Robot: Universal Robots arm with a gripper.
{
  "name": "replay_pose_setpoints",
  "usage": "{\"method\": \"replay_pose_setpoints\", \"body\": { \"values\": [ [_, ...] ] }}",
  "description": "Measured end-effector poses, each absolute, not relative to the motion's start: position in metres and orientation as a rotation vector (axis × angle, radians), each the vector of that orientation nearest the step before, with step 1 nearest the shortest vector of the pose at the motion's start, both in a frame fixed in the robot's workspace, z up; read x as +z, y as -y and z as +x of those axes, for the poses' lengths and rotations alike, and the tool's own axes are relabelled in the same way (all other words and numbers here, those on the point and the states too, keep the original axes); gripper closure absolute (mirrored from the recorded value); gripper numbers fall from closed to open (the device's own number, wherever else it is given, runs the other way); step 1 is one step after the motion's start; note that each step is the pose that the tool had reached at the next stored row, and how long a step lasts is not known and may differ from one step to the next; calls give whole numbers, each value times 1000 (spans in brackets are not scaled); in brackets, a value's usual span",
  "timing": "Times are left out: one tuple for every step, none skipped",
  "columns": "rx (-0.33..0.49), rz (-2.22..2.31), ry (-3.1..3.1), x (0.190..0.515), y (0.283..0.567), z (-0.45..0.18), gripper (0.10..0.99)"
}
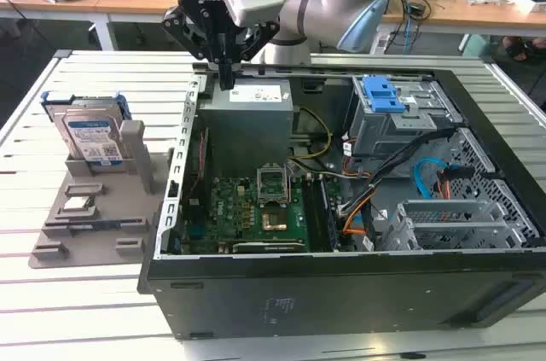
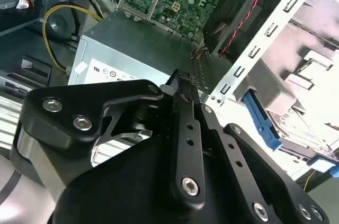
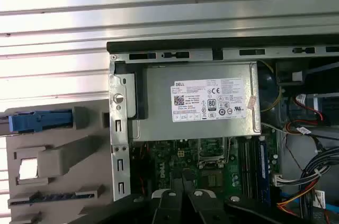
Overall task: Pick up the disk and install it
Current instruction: 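Reach for the disk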
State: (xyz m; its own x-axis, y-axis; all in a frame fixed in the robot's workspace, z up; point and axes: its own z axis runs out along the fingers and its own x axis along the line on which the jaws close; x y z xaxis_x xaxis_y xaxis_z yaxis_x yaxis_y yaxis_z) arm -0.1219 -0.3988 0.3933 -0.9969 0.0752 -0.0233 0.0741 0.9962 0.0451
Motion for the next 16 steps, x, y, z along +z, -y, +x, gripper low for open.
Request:
{"method": "replay_pose_setpoints", "body": {
  "values": [
    [69,117,-3114,393,399,-125,984],
    [69,117,-3114,393,399,-131,984],
    [69,117,-3114,393,399,-135,984],
    [69,117,-3114,393,399,-138,984],
    [69,117,-3114,393,399,-140,984],
    [69,117,-3114,393,399,-143,984],
    [69,117,-3114,393,399,-145,984],
    [69,117,-3114,393,399,-147,984],
    [69,117,-3114,393,399,-151,984],
    [69,116,-3114,393,399,-154,984],
    [69,116,-3114,393,399,-156,984],
    [69,117,-3114,393,399,-157,984],
    [69,117,-3114,393,399,-159,984],
    [69,117,-3114,393,399,-162,984],
    [69,117,-3114,393,399,-165,984],
    [69,116,-3114,393,399,-169,984]
  ]
}}
